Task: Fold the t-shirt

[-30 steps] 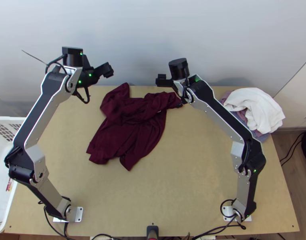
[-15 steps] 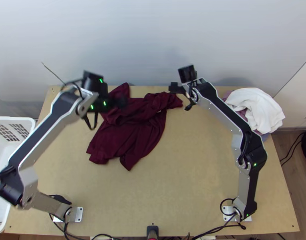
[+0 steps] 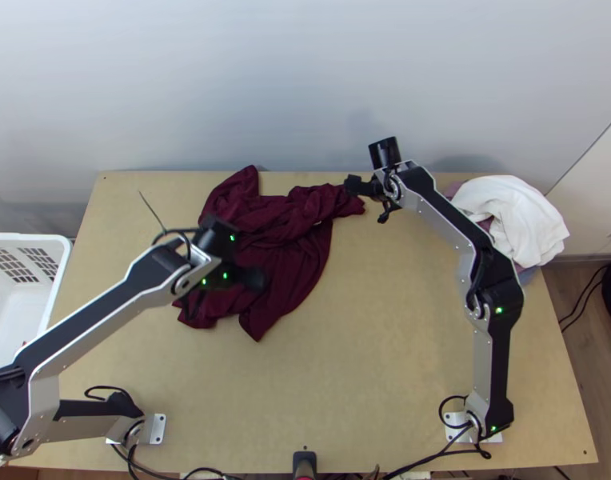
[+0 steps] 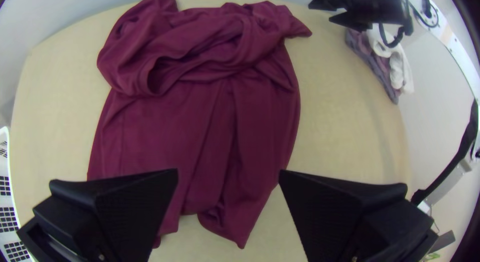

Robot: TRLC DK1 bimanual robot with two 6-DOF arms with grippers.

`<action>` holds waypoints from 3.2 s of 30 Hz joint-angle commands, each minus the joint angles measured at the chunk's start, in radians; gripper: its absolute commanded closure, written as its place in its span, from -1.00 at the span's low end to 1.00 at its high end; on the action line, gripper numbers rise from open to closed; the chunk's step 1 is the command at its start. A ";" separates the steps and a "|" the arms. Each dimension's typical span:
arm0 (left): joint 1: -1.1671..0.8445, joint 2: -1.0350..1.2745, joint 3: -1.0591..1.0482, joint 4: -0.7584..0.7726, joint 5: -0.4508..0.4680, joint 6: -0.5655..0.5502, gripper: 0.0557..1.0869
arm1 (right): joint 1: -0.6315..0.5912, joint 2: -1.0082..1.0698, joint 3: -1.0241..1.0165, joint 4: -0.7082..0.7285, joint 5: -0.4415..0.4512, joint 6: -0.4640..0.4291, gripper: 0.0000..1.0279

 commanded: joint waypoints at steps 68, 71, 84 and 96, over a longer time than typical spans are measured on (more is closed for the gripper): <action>0.118 -0.148 -0.121 0.033 -0.113 0.014 0.92 | -0.019 0.047 0.302 -0.273 -0.034 -0.049 0.94; 0.207 -0.181 -0.026 0.007 -0.113 0.029 0.92 | -0.025 -0.037 0.288 -0.273 -0.034 -0.051 0.94; 0.483 -0.175 0.499 -0.146 -0.110 0.052 0.92 | -0.028 -0.351 0.276 -0.270 0.067 -0.100 0.94; 0.604 -0.151 0.870 -0.154 -0.121 0.046 0.92 | -0.006 -0.641 0.273 -0.234 0.263 -0.285 0.94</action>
